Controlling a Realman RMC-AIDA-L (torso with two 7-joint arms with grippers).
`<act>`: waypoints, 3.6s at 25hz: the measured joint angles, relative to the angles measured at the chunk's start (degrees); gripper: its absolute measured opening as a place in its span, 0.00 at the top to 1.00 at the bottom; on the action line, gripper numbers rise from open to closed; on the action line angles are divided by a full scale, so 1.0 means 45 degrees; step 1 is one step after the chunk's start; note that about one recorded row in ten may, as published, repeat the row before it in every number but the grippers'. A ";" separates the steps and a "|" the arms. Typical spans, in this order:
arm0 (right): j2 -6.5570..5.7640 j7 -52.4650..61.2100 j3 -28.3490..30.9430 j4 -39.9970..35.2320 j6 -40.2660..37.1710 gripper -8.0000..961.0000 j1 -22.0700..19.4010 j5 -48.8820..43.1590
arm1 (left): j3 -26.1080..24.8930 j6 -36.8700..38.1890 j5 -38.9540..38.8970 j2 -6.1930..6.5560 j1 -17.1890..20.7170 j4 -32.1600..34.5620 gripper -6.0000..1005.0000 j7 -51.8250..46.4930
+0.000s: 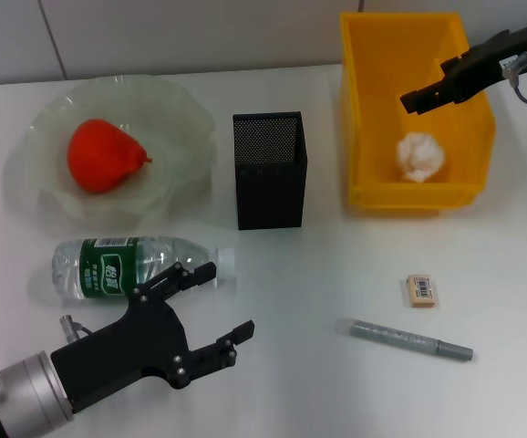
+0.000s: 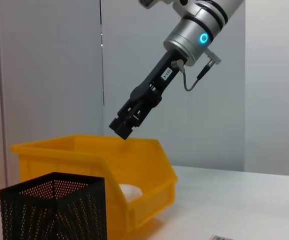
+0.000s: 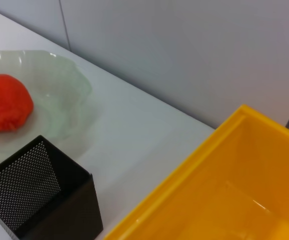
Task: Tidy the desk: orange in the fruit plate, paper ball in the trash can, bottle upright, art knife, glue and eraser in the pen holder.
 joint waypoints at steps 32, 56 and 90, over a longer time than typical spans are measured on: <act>0.0454 -1.6334 0.2901 0.6338 -0.5308 0.14 -0.7726 1.1386 | -0.0679 -0.1737 0.3188 0.0300 -0.0130 0.4179 0.19 -0.2662; 0.0282 -1.6599 0.3302 0.8366 -0.5184 0.14 -0.7156 0.9948 | 0.0969 -0.5175 1.6616 -0.0053 -0.0618 1.2601 0.19 -1.3915; 0.0258 -1.6423 0.3301 0.8936 -0.5040 0.14 -0.6990 0.9772 | 0.2590 -0.5763 2.0679 -0.0117 -0.1496 1.2912 0.24 -1.7194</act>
